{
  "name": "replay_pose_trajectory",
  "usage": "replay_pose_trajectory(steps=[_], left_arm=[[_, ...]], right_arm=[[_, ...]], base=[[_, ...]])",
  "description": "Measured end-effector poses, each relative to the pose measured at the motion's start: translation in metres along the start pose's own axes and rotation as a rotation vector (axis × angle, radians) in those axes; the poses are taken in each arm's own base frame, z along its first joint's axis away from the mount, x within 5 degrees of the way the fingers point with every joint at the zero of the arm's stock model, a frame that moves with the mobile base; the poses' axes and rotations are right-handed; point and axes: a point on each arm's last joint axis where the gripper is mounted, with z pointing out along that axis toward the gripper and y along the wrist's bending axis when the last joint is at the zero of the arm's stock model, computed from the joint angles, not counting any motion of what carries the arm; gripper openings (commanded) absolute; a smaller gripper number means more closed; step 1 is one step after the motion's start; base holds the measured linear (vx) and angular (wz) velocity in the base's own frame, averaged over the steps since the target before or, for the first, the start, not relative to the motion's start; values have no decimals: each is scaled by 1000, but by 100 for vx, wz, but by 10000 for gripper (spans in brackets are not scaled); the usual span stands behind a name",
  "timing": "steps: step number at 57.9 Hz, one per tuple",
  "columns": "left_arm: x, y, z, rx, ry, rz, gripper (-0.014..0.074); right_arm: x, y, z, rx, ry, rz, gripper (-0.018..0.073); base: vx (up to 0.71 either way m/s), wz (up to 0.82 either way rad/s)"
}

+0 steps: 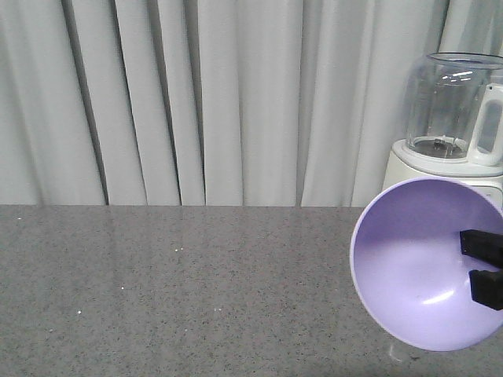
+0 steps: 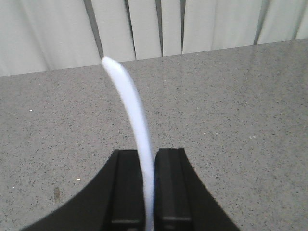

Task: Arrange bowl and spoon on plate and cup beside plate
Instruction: 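Lift the bowl and spoon off the counter with both grippers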

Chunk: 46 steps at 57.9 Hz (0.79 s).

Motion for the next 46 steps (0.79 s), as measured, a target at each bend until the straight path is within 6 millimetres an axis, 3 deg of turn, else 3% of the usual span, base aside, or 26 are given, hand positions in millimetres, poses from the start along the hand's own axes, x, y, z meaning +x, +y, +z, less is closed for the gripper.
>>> replay_pose_trajectory(steps=[46], left_arm=[[0, 0, 0, 0, 0, 0, -6]], right_arm=[[0, 0, 0, 0, 0, 0, -12]], base=[[-3, 1]])
